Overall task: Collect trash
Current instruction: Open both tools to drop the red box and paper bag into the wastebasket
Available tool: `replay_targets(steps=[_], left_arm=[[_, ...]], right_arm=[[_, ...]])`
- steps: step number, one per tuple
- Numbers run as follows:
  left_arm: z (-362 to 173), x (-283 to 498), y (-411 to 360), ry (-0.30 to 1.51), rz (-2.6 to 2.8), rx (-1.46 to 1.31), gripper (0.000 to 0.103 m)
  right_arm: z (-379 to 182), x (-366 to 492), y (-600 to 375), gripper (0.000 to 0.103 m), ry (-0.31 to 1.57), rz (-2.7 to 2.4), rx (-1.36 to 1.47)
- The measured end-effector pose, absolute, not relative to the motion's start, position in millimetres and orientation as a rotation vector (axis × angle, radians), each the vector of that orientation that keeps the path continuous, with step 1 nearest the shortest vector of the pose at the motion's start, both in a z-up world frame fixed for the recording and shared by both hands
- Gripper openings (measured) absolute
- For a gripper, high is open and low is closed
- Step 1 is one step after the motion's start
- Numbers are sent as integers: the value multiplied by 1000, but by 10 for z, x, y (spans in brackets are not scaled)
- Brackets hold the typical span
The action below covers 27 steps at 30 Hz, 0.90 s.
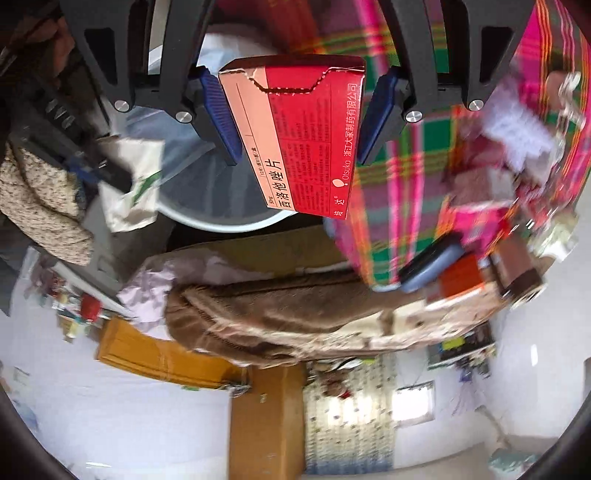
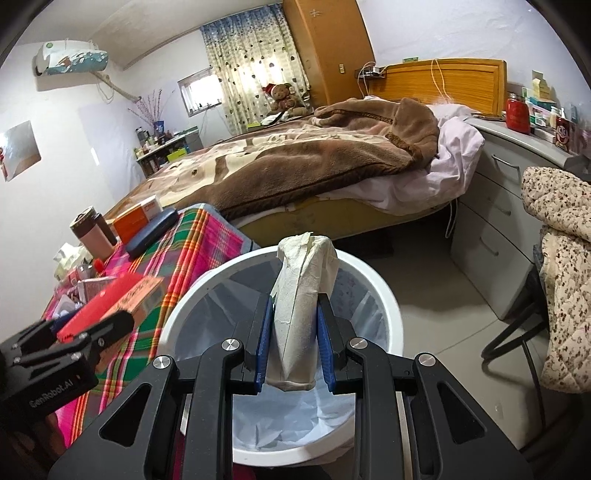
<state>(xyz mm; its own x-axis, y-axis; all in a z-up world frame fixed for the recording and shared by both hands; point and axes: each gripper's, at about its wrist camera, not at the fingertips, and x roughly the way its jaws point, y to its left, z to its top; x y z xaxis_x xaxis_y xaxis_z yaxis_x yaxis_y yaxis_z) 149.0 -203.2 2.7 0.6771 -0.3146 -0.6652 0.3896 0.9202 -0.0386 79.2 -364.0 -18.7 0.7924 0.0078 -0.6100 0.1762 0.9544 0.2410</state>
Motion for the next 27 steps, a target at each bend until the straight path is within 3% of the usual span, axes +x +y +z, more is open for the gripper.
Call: replay_targets(steps=[16,20,23,27], left_arm=[[-244,1611,-2473,789,-514,111,66],[-199,1586,-2406,771,-519,99,73],[-153,1557,-2333,757,-512,91,77],[-107,1527,-2219,750,-490,84,78]], right_arm=[[-370,900,-3790,30,761,-72,218],[-358,890,-3761,43,762,-80,200],[-344,874,-3750,60,755,-79,201],[-297,843,-3727,62,741,-86,207]])
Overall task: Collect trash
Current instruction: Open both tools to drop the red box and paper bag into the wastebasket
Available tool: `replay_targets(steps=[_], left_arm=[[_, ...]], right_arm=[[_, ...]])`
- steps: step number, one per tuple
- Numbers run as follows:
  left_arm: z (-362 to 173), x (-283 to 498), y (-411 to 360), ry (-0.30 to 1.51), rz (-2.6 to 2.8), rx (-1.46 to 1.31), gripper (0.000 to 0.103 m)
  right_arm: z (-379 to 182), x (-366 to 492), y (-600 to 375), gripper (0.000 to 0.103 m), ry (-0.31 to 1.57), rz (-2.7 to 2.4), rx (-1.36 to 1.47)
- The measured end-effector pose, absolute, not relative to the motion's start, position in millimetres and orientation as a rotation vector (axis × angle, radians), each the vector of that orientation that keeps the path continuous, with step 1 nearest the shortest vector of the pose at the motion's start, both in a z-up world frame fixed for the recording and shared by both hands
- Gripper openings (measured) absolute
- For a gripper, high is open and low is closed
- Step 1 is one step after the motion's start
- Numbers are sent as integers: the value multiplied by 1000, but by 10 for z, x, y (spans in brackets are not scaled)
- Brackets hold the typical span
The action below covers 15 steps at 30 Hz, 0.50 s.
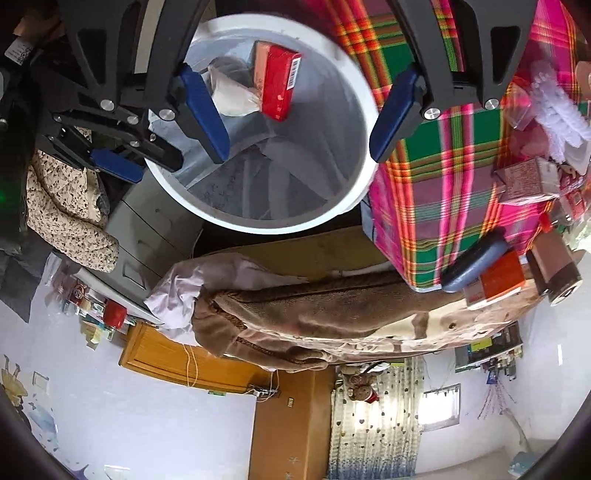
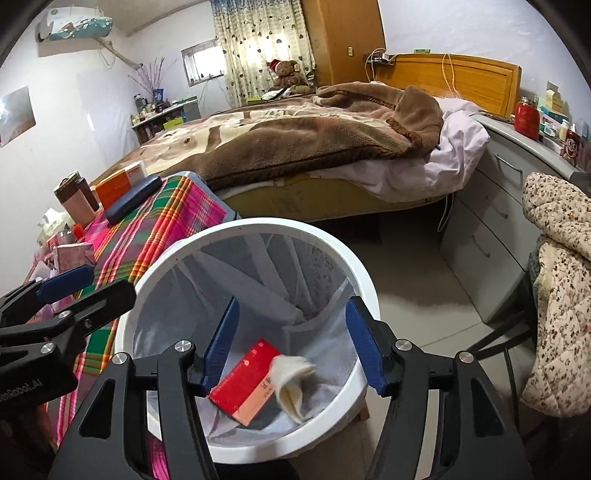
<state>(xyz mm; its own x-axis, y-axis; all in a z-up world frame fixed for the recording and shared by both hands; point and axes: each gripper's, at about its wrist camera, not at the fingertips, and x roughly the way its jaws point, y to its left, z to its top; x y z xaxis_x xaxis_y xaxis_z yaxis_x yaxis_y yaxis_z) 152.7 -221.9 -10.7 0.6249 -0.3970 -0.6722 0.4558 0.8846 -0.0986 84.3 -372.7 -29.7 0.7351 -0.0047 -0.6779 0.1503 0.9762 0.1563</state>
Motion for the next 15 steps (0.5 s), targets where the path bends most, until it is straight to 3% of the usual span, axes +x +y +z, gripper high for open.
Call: replay_targets(steps=[15], left_arm=[[140,1277,-1517,677,-365,61,78]], right_arm=[[0,741,-3256,62,633,-13,185]])
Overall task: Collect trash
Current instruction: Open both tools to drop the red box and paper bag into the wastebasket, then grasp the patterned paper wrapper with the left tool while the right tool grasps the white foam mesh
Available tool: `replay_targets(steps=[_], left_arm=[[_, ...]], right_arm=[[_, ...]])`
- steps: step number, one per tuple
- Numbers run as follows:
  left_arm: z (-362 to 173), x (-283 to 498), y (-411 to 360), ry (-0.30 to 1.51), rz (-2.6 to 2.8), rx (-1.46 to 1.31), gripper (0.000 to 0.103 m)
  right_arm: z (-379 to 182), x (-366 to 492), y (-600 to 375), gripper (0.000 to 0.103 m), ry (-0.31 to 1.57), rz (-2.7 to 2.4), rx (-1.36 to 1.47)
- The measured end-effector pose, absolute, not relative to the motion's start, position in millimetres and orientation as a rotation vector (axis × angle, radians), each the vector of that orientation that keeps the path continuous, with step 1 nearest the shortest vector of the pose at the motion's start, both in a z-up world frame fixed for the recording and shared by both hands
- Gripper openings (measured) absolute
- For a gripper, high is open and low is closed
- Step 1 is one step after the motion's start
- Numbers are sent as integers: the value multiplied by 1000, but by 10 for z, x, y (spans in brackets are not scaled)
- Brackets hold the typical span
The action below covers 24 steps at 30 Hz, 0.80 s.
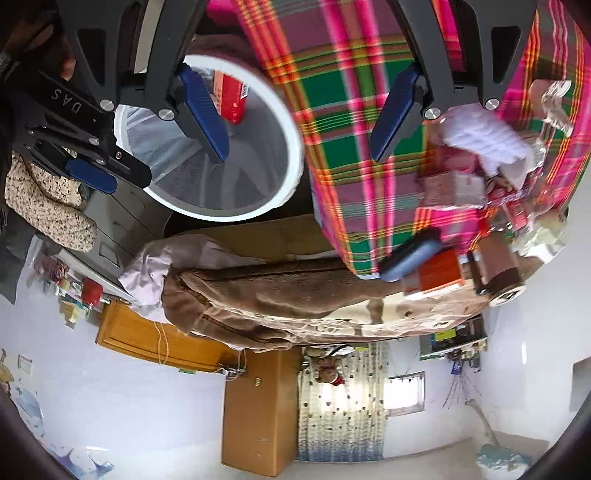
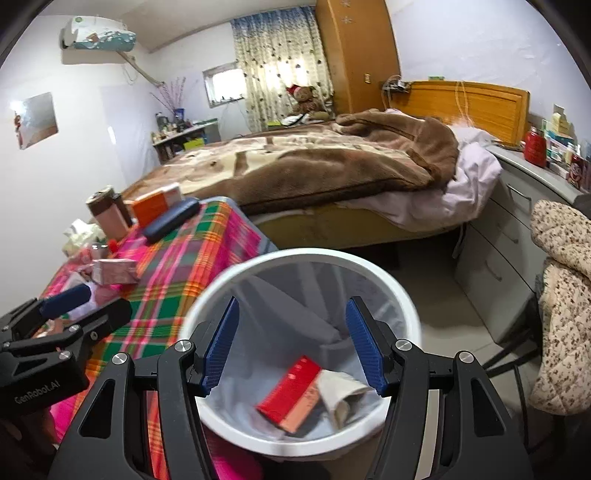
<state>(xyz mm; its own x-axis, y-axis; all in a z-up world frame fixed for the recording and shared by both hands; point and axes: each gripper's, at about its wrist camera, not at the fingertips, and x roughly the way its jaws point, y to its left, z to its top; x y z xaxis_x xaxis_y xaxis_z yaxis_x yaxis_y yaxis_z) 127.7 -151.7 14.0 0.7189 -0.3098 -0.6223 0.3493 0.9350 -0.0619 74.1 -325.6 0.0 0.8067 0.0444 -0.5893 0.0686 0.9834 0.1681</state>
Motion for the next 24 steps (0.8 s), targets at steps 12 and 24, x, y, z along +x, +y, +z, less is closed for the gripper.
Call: replay_targets(steps=[12,24], left_arm=[[195,1215,-814,644,-238,26,78],[39,1332,152,670,-64,-40,81]], right_arm=[[35,884,-2661,62,620,106,139],[-73,1113,-2067,63,673,238,93]])
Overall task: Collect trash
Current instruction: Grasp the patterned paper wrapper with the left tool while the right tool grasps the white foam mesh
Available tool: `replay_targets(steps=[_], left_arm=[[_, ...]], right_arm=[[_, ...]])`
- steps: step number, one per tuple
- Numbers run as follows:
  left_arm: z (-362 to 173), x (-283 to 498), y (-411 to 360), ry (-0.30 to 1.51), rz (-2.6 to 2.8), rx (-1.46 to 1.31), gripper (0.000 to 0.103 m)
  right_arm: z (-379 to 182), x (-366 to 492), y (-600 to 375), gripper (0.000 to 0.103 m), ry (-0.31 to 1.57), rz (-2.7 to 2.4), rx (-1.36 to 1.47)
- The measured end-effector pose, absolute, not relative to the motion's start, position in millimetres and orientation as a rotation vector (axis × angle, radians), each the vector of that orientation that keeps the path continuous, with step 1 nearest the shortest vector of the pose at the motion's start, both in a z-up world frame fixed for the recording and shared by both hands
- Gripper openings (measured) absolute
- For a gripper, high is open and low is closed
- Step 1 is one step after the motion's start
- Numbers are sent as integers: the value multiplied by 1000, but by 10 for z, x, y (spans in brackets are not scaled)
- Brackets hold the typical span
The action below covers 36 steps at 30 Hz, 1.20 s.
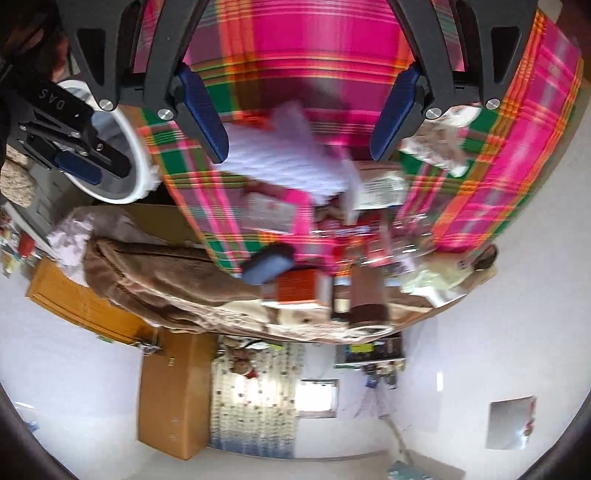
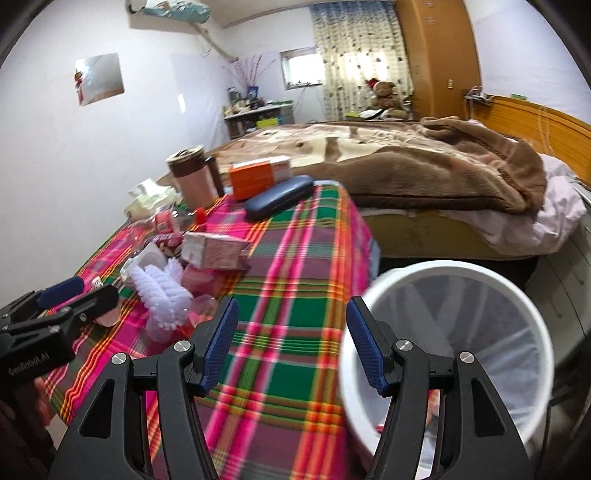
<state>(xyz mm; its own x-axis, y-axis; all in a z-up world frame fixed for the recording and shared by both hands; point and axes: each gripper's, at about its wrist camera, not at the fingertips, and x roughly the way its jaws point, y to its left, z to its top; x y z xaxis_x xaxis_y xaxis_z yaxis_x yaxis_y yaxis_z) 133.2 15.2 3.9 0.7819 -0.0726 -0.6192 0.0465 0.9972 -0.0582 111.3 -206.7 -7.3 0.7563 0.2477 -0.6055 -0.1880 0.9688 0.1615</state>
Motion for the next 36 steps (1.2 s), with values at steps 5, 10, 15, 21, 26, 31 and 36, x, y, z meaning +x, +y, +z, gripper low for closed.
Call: replay_targets(steps=[5,10,15,21,26,31,36], left_arm=[[-82,1388,545,711,-12,-84,82],[-194,1416,834,742,38,-94,82],[-343,1461,1075,780,62,-101,82],[-523,1522,1311,843,55,-158,82],[-644,1670,1348,876,52,-159,88],[-713,1744,1352,894,65,-131,89],[-805,1761,1391,917,114,-89,89]], right_arm=[[-82,1177,-1823,64,684,313,69],[-28,1223,-1538,66,677,399,13],[-46,1303,-1270,67,695,463,-32],[-104,1408,-1046,67,736,493,-84],[-146,1417,-978,67,763,498,-101],[-136,1369,-935,67,763,477,-127],[-163,1351,-916,66,766,466,-135]])
